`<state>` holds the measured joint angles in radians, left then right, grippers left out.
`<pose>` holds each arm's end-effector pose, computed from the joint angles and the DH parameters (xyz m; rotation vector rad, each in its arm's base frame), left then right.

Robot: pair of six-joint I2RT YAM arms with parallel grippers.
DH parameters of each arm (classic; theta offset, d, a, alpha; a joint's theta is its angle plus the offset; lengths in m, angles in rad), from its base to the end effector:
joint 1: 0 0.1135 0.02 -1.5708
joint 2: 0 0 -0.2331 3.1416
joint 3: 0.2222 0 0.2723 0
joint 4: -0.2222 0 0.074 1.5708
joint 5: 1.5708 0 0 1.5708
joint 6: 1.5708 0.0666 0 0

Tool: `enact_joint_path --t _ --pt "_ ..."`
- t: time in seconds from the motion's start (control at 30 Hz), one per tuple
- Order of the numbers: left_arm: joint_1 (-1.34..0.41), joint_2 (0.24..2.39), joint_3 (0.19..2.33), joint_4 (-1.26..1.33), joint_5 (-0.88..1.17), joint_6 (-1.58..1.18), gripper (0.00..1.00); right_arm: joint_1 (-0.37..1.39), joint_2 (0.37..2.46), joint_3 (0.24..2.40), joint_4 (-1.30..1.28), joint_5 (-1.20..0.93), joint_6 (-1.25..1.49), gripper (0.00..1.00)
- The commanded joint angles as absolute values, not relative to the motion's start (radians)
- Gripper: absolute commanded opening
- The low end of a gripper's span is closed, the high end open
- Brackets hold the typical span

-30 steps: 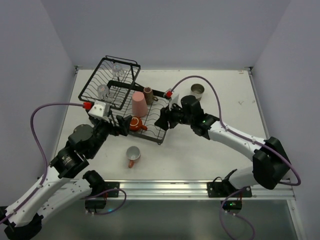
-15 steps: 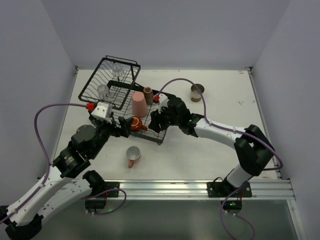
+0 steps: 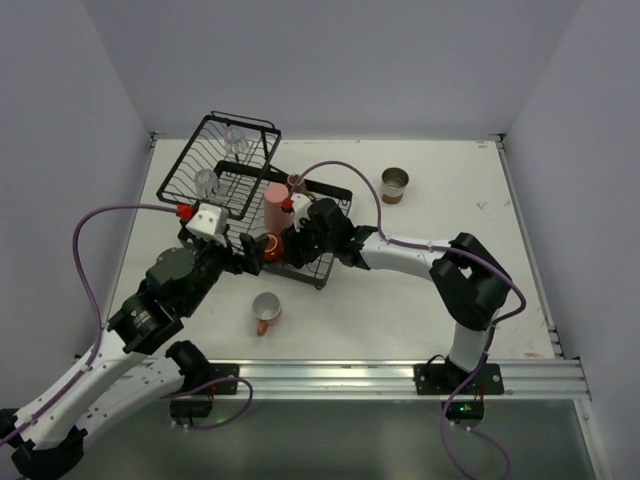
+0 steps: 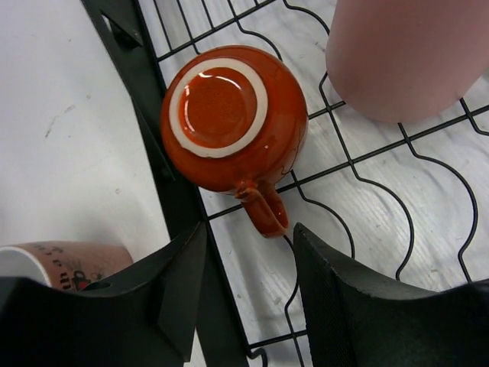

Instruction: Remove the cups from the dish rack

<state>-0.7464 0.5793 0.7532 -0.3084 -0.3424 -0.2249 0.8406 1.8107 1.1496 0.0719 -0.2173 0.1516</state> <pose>0.1706 -0.1273 0.3278 0.1898 1.7058 -0.4327 0.2811 0.3355 0.1470 -0.8846 2.0764 0.7893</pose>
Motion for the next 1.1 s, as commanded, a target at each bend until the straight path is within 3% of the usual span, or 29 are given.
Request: enact_joint_path --t 0.0,0.4,0.63,1.07 --pt "-0.742 0.583 0.742 -0.267 -0.328 -0.222 1.00 0.839 1.848 1.221 0.081 -0.186 0.118 0.52" --pt "-0.742 0.588 0.738 -0.265 -0.328 -0.218 1.00 0.839 1.944 1.256 0.143 -0.216 0.095 0.46" --pt "-0.741 0.594 0.738 -0.262 -0.325 -0.219 1.00 0.839 1.875 1.152 0.241 -0.206 0.095 0.11" --pt "-0.741 0.600 0.781 -0.256 -0.290 -0.236 1.00 0.839 1.611 0.983 0.250 -0.150 0.094 0.01"
